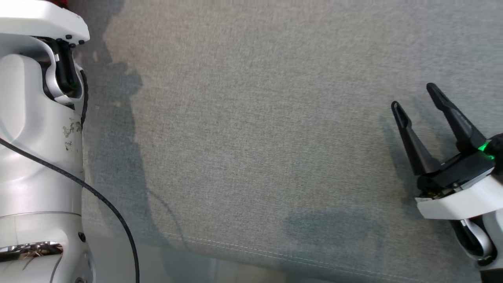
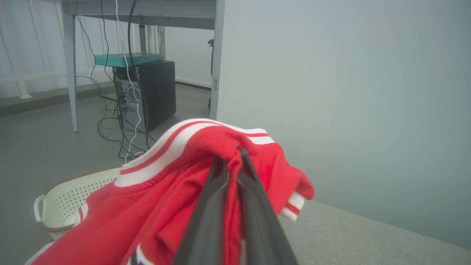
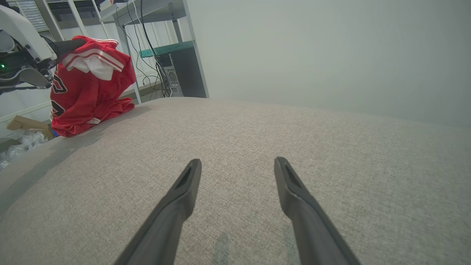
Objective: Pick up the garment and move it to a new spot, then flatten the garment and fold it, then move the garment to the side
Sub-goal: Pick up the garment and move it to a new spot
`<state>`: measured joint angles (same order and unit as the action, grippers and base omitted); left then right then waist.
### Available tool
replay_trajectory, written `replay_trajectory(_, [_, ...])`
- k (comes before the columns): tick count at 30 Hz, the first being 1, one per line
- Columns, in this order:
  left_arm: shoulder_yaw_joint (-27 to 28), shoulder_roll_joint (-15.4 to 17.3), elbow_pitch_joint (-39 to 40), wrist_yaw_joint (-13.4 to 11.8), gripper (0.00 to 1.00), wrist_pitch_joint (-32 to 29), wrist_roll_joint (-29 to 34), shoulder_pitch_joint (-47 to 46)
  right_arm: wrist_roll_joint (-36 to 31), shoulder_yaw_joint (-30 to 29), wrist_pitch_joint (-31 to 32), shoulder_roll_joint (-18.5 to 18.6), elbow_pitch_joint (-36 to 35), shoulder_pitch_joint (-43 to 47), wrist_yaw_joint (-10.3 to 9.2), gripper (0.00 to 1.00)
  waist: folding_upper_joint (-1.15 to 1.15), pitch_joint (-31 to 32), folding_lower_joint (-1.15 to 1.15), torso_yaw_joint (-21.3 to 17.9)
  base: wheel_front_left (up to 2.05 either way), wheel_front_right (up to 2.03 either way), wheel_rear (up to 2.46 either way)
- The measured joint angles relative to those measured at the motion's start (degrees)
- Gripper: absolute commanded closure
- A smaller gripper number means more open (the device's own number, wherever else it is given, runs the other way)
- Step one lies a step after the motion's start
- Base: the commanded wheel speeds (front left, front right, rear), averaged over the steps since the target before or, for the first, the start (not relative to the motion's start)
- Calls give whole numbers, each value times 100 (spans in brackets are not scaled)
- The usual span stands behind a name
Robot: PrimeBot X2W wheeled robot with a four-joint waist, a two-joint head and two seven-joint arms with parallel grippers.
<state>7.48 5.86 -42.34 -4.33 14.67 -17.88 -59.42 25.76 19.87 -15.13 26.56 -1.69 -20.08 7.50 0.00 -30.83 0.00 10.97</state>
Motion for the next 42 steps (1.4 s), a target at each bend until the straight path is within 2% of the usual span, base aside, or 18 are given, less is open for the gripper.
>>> replay_trajectory(4, [-34, 0, 307, 138, 100, 0, 224, 59, 1, 26, 1, -282, 112, 1, 0, 0, 0, 307, 0, -155, 0, 0, 0])
replay_trajectory(8, [-76, -26, 412, 364, 100, 1, 223, 63, 5, 33, 1, -572, 229, 15, 0, 0, 0, 646, 0, -348, 0, 0, 0])
replay_trajectory(13, [-157, -73, 483, 516, 100, -56, 165, 63, 44, 29, 1, -816, 298, 102, 0, 0, 0, 977, 0, -594, 0, 0, 0])
replay_trajectory(25, [-474, -226, 1083, 779, 100, -877, -70, 73, 44, -5, 1, -1400, 461, 426, 0, 0, 0, 1758, 0, -1554, 0, 0, 0])
replay_trajectory(31, [-733, -369, 1462, 831, 100, -1328, -402, 323, 63, -1, 1, -1575, 534, 572, 0, 0, 0, 2134, 0, -2040, 0, 0, 0])
replay_trajectory(36, [-893, -486, 1786, 880, 100, -1712, -1127, 595, 96, 16, 1, -1680, 604, 696, 0, 0, 0, 2439, 0, -2402, 0, 0, 0])
replay_trajectory(42, [-1332, -485, 2005, 613, 100, -1758, -1876, 1133, 96, 12, 2, -1714, 661, 811, 0, 0, 1, 2705, 0, -2747, 0, 0, 0])
